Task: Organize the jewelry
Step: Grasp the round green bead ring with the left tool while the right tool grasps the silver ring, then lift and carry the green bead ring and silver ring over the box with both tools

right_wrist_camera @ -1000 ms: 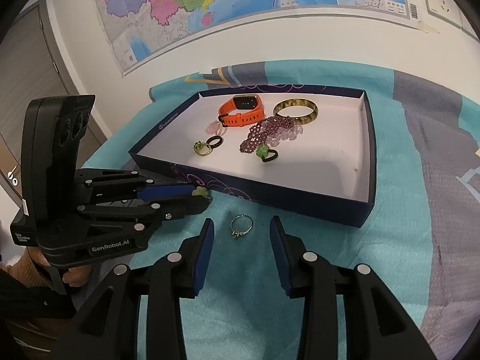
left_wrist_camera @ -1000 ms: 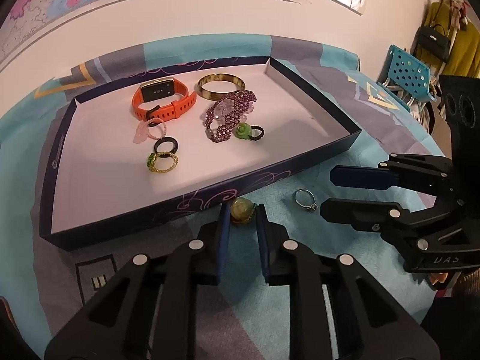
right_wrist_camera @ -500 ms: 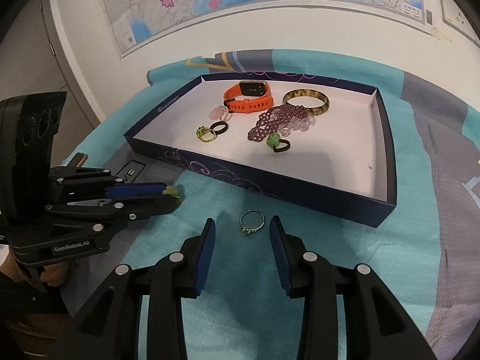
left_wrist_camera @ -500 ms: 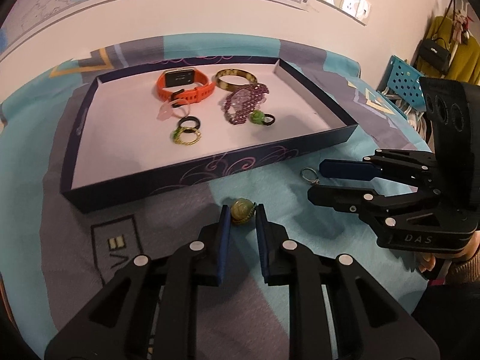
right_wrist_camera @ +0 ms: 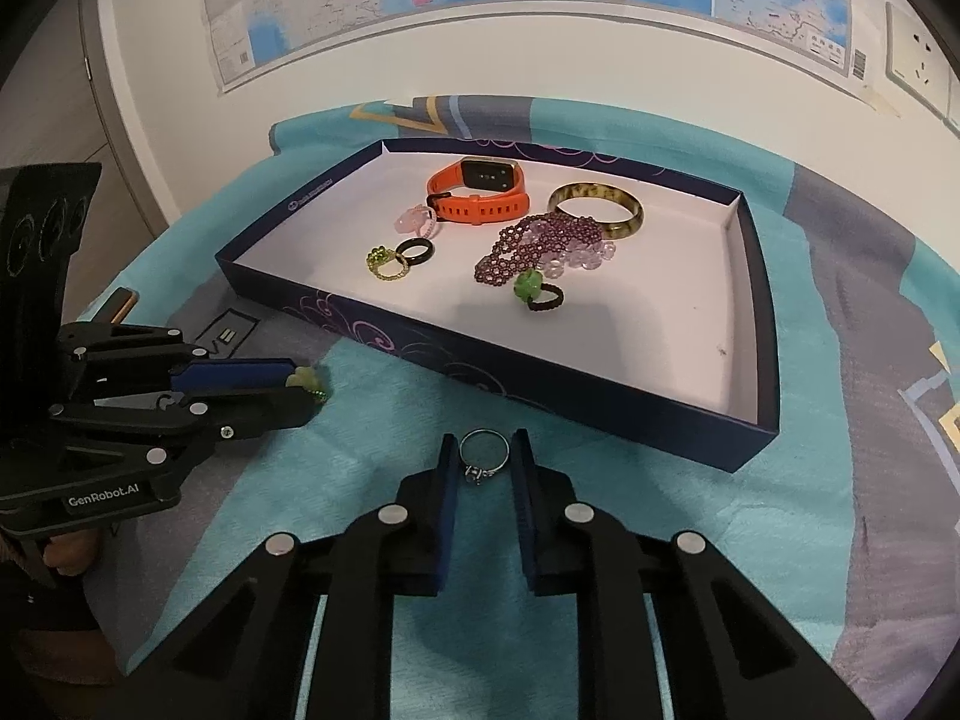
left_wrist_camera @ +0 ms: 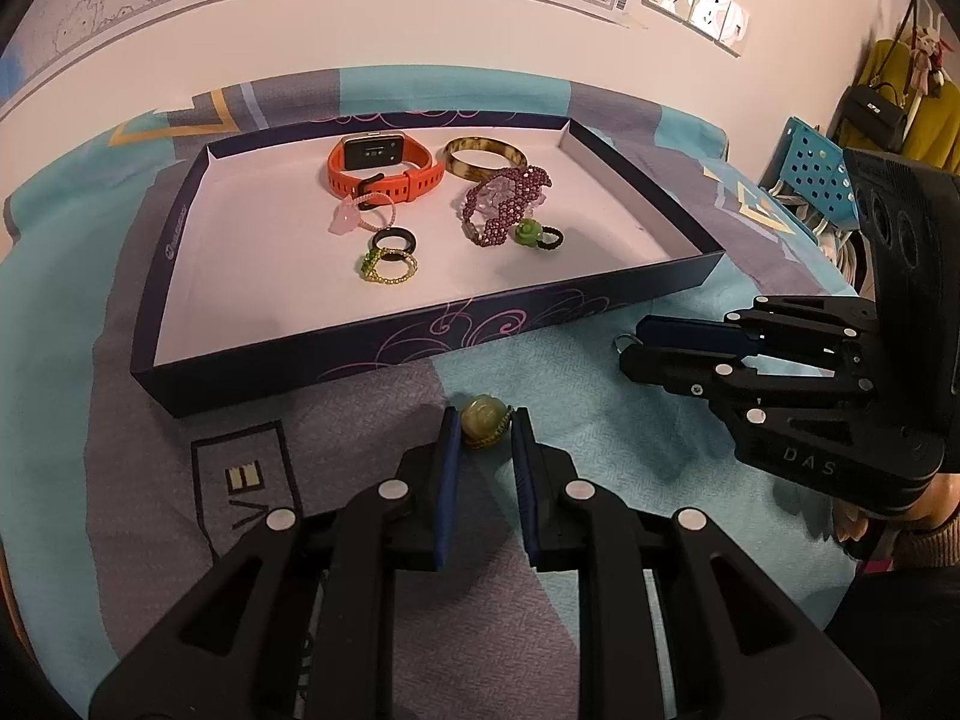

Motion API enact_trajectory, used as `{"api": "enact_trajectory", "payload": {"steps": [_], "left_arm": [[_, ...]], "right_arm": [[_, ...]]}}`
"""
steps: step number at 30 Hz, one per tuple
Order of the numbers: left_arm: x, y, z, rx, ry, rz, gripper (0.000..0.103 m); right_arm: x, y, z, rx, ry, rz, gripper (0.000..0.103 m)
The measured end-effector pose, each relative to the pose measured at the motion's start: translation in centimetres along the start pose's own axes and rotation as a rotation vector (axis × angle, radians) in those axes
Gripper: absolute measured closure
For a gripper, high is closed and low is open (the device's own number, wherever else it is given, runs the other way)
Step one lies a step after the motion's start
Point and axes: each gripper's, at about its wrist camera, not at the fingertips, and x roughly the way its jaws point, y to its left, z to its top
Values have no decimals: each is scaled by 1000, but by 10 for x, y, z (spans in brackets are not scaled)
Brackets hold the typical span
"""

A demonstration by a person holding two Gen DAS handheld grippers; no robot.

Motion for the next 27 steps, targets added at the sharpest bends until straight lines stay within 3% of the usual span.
{"api": "enact_trajectory", "payload": {"steps": [27], "left_arm": [[-6,0,-1,-18,-20,17,85]], "right_arm": [[-23,-1,-5,48,-75,92,87]]}}
